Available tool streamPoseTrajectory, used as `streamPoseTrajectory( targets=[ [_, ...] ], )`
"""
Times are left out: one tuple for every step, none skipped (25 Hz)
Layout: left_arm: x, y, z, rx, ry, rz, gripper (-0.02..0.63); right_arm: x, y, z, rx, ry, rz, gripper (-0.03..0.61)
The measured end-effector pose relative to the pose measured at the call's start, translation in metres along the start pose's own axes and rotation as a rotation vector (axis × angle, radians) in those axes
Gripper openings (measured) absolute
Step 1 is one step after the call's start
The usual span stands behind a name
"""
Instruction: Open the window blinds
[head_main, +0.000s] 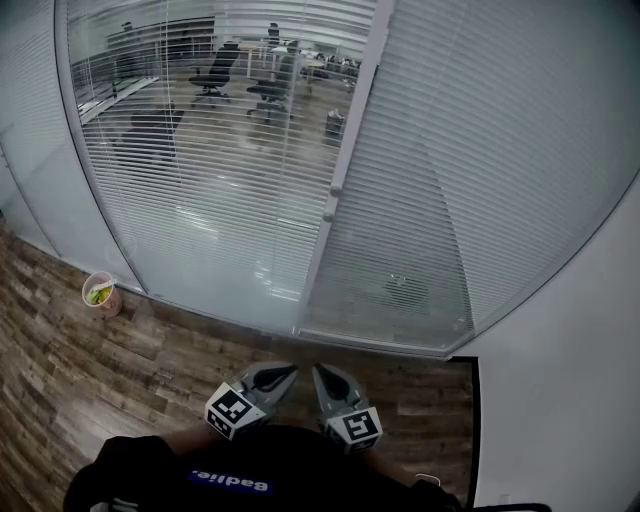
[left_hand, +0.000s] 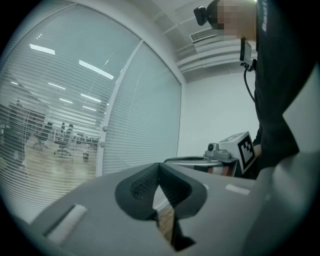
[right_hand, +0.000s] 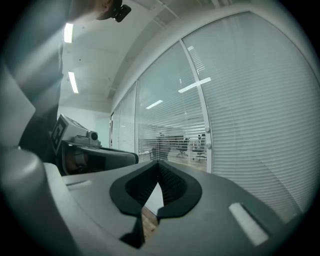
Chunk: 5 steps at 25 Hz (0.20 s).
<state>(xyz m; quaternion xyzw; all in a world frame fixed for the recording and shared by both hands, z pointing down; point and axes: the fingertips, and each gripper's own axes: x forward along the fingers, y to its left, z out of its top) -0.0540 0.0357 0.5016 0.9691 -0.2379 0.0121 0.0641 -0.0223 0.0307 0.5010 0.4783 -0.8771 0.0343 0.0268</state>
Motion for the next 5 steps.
streamPoseTrajectory(
  targets=[
    [0.0,0.0,0.0002,0.001,0.001,-0.001,-0.002,0.0004,0.0006,0.0016,0.002,0.0,0.0,0.002],
    [0.0001,0.0,0.0003,0.002,0.002,-0.001,-0.002,0.0006,0.0007,0.0021,0.005,0.001,0.0,0.002],
    [0.0002,-0.0001,0.0001,0.004,0.003,-0.002,-0.002,0.0007,0.0006,0.0021,0.008,0.002,-0.002,0.002],
    [0.0004,-0.0001,-0.0001,0.004,0.004,-0.003,-0.002,0.0007,0.0004,0.0017,0.01,0.003,-0.003,0.002],
    [0.0005,-0.0002,-0.0004,0.005,0.005,-0.004,-0.002,0.0007,0.0001,0.0013,0.013,0.005,-0.004,0.002]
  ],
)
